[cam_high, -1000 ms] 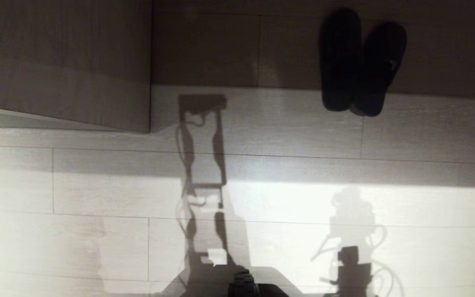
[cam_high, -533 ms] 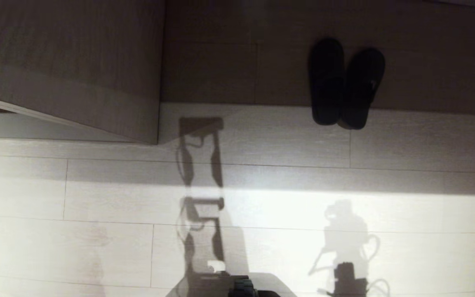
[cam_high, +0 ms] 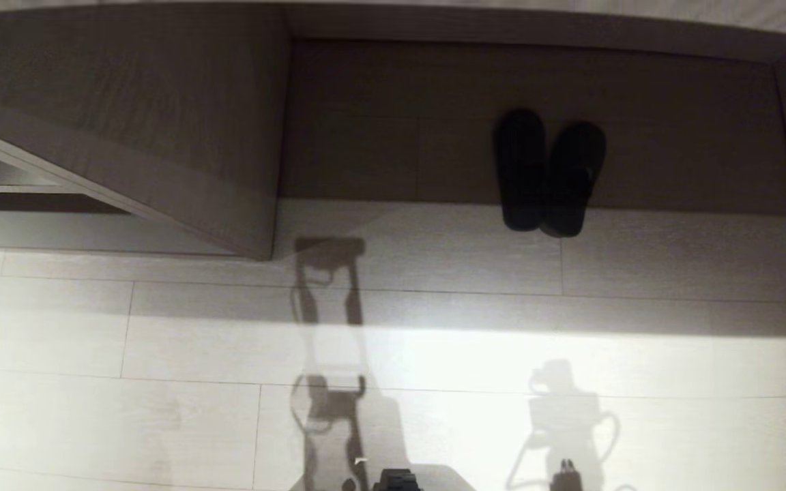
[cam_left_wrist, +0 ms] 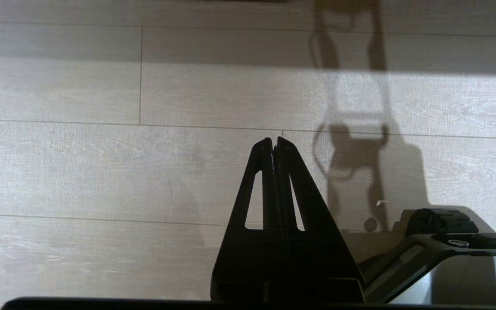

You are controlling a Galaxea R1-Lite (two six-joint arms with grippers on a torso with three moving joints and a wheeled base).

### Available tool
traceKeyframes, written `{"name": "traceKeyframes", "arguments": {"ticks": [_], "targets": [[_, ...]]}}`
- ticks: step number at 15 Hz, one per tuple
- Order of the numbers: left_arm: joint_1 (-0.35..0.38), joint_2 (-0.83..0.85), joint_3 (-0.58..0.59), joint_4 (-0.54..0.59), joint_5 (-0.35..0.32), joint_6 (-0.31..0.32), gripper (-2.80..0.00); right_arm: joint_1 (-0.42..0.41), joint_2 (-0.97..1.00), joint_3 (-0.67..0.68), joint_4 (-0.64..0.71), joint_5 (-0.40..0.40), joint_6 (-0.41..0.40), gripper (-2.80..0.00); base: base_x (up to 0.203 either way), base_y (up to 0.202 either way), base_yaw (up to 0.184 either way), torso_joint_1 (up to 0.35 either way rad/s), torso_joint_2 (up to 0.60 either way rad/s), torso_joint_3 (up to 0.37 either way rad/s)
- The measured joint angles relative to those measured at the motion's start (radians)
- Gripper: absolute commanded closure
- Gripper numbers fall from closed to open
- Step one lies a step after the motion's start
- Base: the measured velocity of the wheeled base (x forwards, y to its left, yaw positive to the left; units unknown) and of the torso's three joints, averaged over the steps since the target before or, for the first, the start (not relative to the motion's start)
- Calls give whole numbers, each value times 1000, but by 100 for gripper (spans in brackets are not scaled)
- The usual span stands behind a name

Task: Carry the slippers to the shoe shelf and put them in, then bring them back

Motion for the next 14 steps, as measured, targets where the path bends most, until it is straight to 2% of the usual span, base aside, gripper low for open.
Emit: {"name": "traceKeyframes", "arguments": {"ticks": [14], "targets": [[0, 0, 0, 0, 0, 0, 0, 0, 1, 0, 0, 0, 0, 0, 0, 0, 0, 1, 2, 201]]}}
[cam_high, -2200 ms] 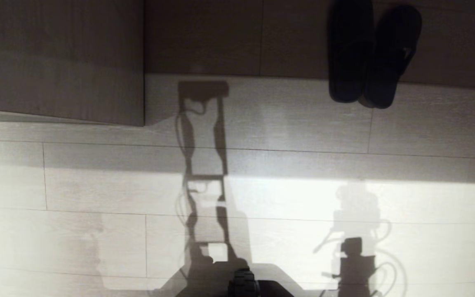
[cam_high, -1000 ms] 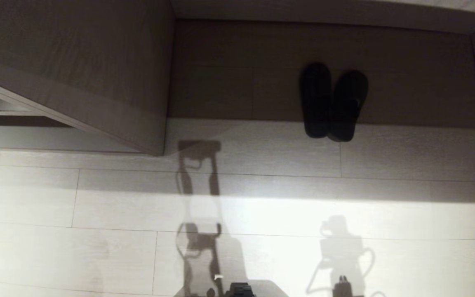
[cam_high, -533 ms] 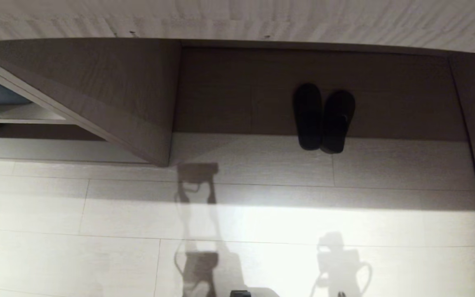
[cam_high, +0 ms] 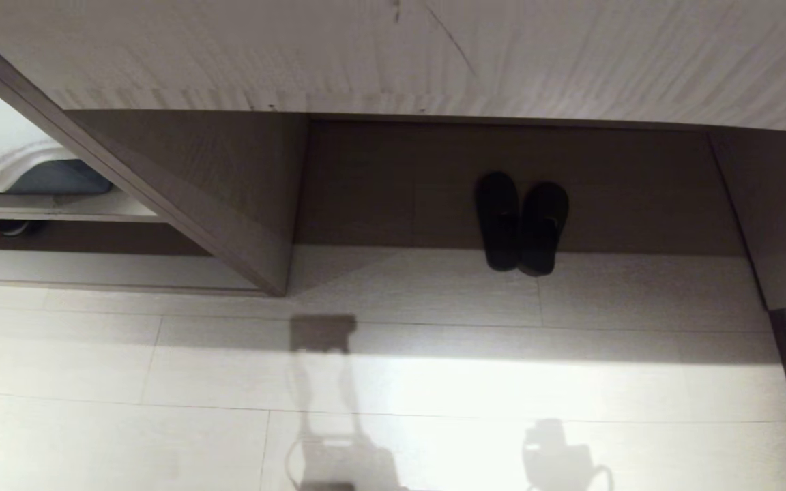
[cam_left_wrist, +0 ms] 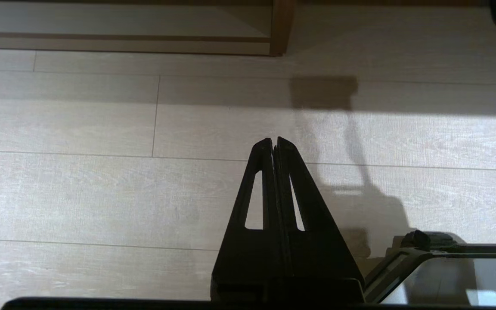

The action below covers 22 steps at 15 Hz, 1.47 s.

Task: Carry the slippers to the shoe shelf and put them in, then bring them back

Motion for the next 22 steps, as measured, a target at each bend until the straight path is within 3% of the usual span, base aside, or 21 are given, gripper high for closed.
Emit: {"name": "traceKeyframes", "arguments": {"ticks": [22], "targets": [[0, 0, 0, 0, 0, 0, 0, 0, 0, 0, 0, 0, 0, 0, 0, 0, 0, 1, 0, 202]]}}
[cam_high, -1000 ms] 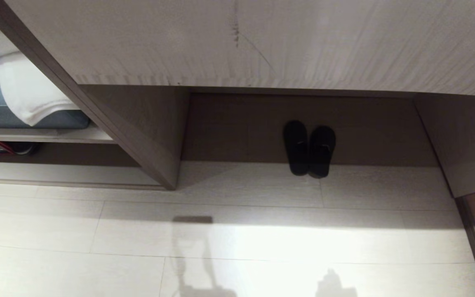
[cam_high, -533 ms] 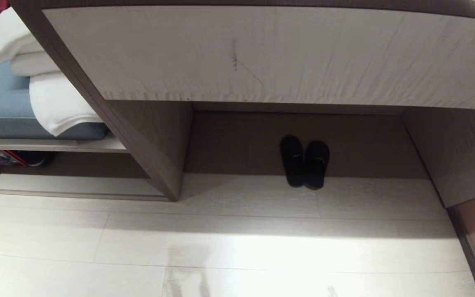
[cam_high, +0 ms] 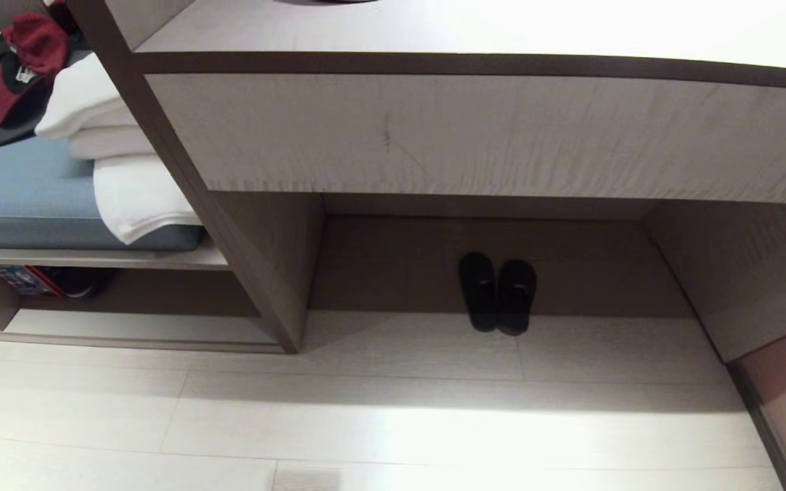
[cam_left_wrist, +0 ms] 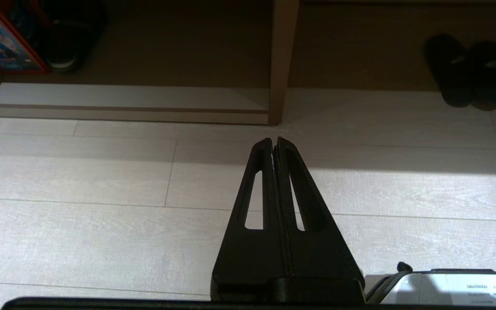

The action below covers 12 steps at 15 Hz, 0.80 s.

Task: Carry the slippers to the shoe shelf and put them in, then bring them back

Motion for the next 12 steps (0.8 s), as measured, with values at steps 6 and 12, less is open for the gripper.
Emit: {"name": "traceKeyframes", "arguments": {"ticks": [6, 12], "targets": [[0, 0, 0, 0, 0, 0, 0, 0, 0, 0, 0, 0, 0, 0, 0, 0, 0, 1, 1, 206], [0, 0, 0, 0, 0, 0, 0, 0, 0, 0, 0, 0, 0, 0, 0, 0, 0, 1, 2, 204]]}}
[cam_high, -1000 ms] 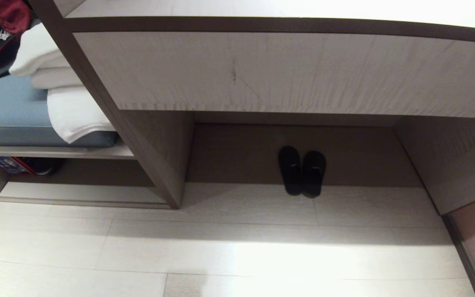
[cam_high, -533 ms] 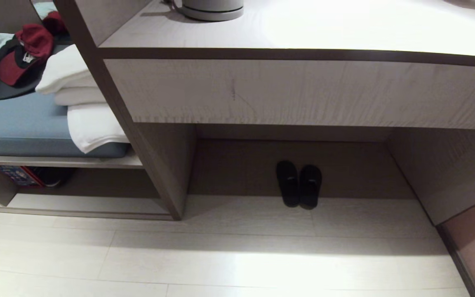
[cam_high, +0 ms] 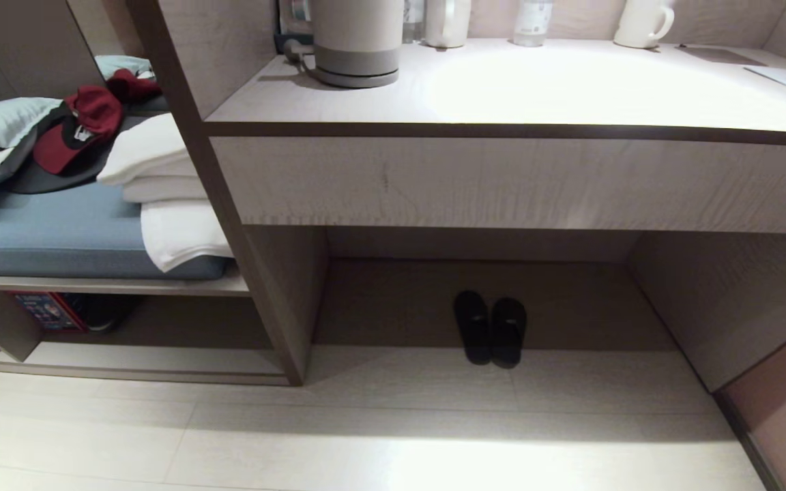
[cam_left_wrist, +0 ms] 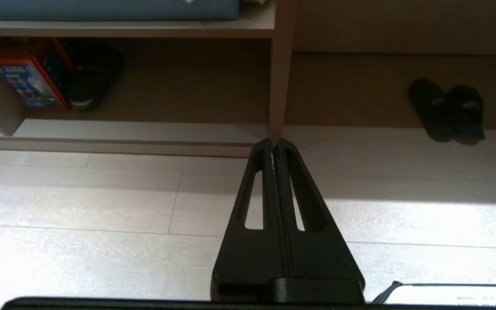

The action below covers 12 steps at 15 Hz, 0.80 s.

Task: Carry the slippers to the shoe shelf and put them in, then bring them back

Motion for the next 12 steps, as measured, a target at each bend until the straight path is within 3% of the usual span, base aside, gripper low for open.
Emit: {"name": "traceKeyframes", "arguments": {"ticks": [12], "targets": [[0, 0, 0, 0, 0, 0, 0, 0, 0, 0, 0, 0, 0, 0, 0, 0, 0, 3, 1, 202]]}}
